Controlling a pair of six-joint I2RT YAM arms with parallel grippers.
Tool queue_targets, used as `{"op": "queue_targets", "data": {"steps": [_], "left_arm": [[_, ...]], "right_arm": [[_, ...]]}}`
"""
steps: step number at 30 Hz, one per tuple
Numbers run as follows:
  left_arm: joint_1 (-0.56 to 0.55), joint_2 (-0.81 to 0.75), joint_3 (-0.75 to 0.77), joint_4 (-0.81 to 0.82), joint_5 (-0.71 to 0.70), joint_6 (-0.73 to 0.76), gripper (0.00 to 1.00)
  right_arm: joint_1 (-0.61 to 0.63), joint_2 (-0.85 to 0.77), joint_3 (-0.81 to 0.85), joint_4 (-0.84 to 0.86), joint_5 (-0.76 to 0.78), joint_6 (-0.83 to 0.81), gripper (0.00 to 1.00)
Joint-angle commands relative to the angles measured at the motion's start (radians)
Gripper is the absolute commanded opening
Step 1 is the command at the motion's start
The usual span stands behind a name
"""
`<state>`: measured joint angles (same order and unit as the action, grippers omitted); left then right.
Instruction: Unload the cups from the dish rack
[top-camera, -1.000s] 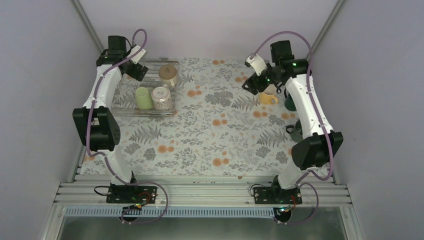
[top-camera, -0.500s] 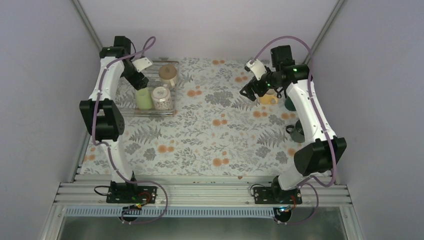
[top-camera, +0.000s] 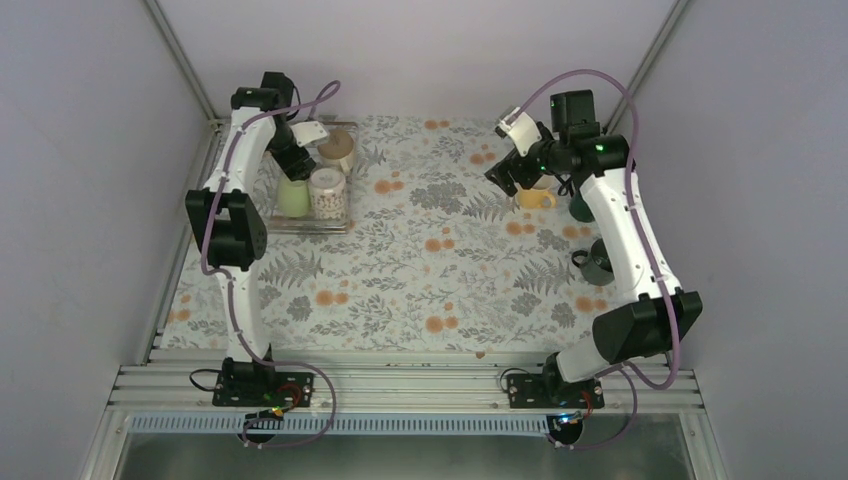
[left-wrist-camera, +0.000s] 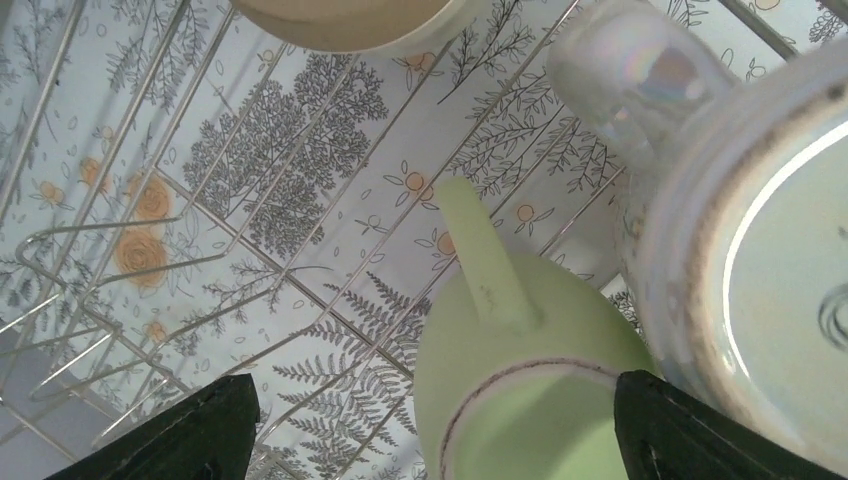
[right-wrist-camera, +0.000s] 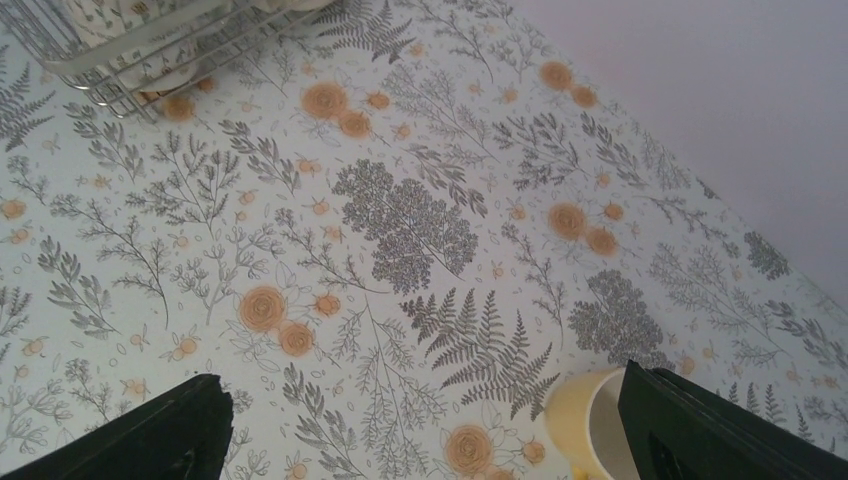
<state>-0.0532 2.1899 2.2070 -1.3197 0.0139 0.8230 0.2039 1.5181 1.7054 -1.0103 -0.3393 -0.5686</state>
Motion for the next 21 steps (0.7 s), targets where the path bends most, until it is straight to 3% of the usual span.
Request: {"op": "queue_targets", "data": {"steps": [1,7,21], "left_arm": [[-0.03,0.045,0.02,-0.039,-0.016,-0.003,0.89],[-0.042,0.05,-0.014,-0.038,-0.051,-0.005,0.8],[-0.008,0.026,-0.041,-0.037,-0.205,-0.001,0.78]], "right_arm": [[0.013,-0.017,-0.033,0.03,0.033,-0.008,1.0],[0.012,-0.023,-0.064,0.039,0.046,-0.022,1.0],[0.011,-0.045,-0.097,0.059,0.042,-0.027,1.0]]}}
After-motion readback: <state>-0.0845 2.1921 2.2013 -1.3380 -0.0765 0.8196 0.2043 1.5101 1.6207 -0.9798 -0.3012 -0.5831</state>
